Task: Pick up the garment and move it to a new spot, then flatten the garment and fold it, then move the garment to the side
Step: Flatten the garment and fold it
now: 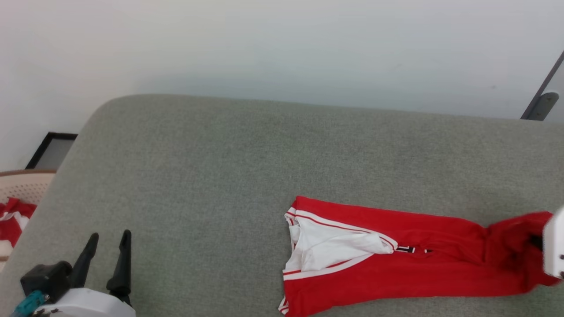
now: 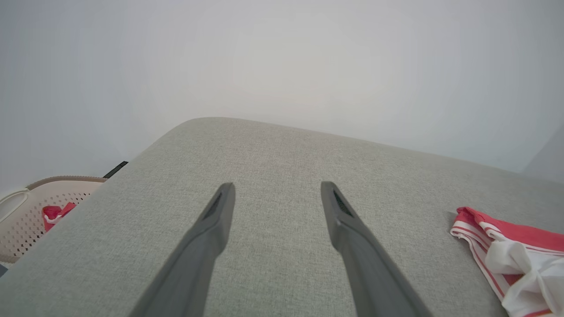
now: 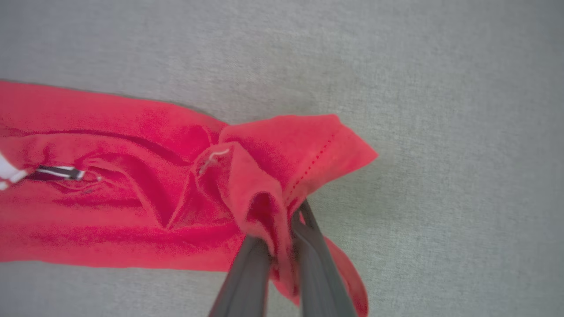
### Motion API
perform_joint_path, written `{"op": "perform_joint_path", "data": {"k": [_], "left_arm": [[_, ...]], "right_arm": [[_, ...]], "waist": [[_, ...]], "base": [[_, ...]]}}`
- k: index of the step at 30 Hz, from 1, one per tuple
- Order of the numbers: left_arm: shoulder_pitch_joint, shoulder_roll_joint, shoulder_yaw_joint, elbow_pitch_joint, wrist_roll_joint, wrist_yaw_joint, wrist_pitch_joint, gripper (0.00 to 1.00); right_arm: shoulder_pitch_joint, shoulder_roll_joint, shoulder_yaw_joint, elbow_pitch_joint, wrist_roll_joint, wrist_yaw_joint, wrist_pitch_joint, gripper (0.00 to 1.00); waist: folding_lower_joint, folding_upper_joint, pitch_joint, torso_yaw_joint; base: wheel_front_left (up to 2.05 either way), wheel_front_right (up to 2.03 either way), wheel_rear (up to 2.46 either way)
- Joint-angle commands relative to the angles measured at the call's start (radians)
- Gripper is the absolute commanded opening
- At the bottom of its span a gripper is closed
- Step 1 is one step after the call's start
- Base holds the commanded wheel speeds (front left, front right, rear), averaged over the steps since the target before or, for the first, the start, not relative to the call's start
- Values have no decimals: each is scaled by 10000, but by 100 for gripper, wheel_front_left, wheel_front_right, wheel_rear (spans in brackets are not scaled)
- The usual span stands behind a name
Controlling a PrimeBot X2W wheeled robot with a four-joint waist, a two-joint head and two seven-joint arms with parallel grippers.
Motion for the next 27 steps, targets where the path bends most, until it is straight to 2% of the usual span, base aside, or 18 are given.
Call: {"op": "perform_joint_path", "data": {"k": [1,6,11,15,21,27], "left_arm": [[116,-40,38,21,85,-47,-11,100],[38,-117,-4,131,163,-130,-11,100],[-208,-192,-287,298,199,-213,-11,100],[-500,-255,-552,479,210,-272,-7,100],[-1045,-419,-1018,783,221,-304,-3,100],[-1440,-523,-1249,1103,77,-348,-7,100]], "right_arm": [[158,68,81,-314,249,-16,77,0],[271,702,530,-1938,805,-16,487,0],[-58,1731,1227,-2416,608,-16,584,0],[-510,2661,1790,-1779,224,-16,202,0],[-1203,3950,2345,8,-315,-16,-561,0],[-1818,4536,2795,1807,-748,-16,-1462,0]], "waist": [[0,-1,-104,-45],[0,-1,-225,89],[0,-1,-260,447],[0,-1,-230,818],[0,-1,-107,1390],[0,-1,33,1726]], "base": [[0,0,0],[0,0,0],[0,0,0],[0,0,0],[0,0,0],[0,0,0]]}}
